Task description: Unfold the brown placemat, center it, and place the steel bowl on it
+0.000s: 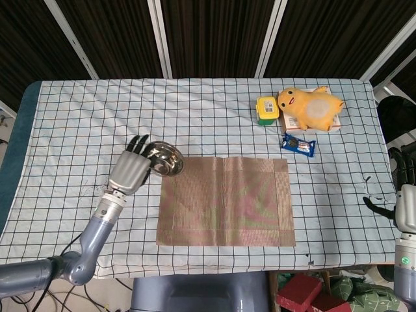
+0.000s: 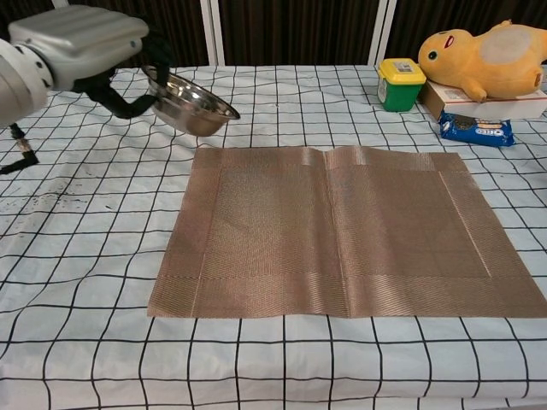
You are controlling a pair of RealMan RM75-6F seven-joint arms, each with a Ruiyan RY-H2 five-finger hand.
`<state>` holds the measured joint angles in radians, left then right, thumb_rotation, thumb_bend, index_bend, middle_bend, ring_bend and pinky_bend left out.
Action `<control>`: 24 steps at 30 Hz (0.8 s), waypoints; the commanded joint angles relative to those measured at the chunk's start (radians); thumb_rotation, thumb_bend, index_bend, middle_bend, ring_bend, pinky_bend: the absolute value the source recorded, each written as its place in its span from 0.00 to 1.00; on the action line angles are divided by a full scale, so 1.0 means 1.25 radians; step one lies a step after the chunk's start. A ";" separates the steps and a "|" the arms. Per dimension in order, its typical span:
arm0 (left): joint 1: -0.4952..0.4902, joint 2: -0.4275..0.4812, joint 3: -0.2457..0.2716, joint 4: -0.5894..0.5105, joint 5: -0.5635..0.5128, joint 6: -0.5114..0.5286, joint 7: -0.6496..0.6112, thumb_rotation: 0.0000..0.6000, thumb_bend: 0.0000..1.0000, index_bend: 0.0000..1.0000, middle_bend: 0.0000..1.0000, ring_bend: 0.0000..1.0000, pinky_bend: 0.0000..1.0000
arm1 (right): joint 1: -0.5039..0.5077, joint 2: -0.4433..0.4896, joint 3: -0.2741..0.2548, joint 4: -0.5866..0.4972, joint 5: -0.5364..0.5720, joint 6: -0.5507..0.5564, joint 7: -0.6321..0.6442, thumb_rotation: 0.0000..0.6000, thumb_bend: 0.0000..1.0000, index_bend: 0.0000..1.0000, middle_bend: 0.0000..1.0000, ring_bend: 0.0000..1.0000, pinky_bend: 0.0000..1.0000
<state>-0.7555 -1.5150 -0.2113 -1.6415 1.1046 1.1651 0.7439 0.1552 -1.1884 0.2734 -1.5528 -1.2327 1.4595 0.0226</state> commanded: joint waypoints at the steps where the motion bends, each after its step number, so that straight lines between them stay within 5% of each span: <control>1: -0.042 -0.070 -0.012 0.024 -0.005 -0.028 0.019 1.00 0.47 0.57 0.23 0.06 0.12 | 0.000 0.003 0.001 -0.003 0.004 -0.004 0.001 1.00 0.06 0.02 0.00 0.00 0.17; 14: -0.127 -0.280 -0.025 0.167 0.005 -0.059 0.016 1.00 0.47 0.57 0.23 0.06 0.13 | 0.000 0.005 0.003 -0.004 0.012 -0.009 0.002 1.00 0.06 0.02 0.00 0.00 0.17; 24: -0.146 -0.344 0.011 0.255 0.030 -0.093 -0.003 1.00 0.45 0.57 0.23 0.06 0.14 | -0.001 0.006 0.004 -0.004 0.015 -0.011 0.004 1.00 0.06 0.02 0.00 0.00 0.17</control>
<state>-0.9380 -1.9400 -0.2038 -1.3284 1.1388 1.0547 0.7434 0.1545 -1.1807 0.2779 -1.5581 -1.2135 1.4459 0.0272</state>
